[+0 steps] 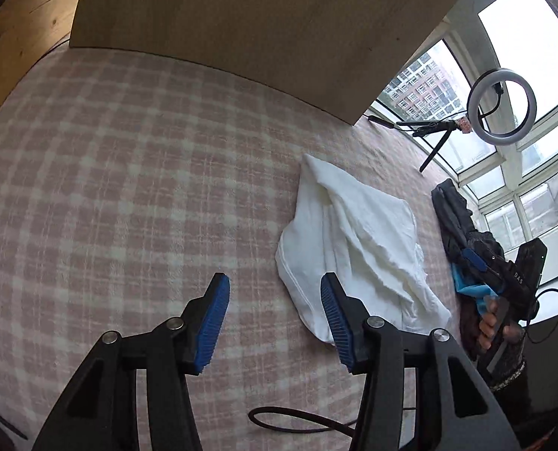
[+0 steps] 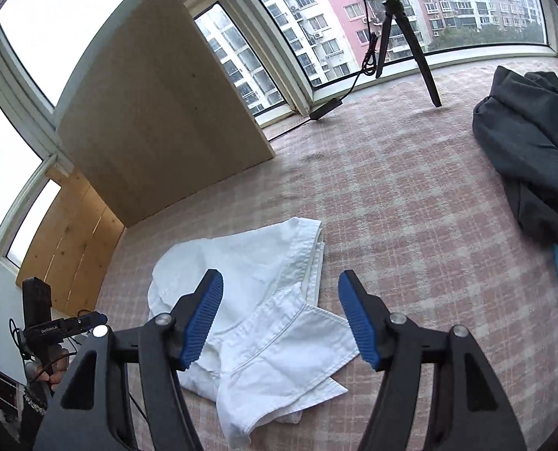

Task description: Fold clothes

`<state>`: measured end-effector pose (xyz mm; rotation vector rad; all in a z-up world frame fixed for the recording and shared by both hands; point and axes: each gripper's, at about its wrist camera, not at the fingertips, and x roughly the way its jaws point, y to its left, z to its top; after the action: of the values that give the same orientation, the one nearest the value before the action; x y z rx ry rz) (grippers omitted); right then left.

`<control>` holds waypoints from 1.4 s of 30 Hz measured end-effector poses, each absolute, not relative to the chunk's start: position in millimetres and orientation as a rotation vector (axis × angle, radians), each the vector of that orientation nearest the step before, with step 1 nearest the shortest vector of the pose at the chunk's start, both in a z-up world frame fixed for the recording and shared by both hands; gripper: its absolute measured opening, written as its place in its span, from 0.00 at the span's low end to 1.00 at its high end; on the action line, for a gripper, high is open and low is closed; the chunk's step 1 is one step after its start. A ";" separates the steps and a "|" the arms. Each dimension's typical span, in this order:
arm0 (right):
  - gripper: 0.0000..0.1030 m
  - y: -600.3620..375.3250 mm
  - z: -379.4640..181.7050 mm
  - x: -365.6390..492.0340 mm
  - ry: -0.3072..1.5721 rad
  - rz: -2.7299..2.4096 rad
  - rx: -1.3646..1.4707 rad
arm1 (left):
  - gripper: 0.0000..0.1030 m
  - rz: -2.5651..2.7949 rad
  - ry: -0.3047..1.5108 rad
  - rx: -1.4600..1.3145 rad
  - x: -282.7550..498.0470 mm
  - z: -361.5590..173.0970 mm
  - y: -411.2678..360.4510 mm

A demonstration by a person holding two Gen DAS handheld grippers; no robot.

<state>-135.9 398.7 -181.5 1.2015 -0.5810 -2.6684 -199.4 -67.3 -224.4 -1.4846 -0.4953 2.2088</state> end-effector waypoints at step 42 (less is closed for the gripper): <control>0.38 321.9 -259.0 -70.8 -0.325 -2.339 1.489 | 0.55 1.739 0.282 -1.460 -223.0 -233.7 154.2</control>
<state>-70.8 321.9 -259.0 1.4893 -0.3250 -2.3388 -223.0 154.2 -233.7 -1.4597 0.2817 1.7391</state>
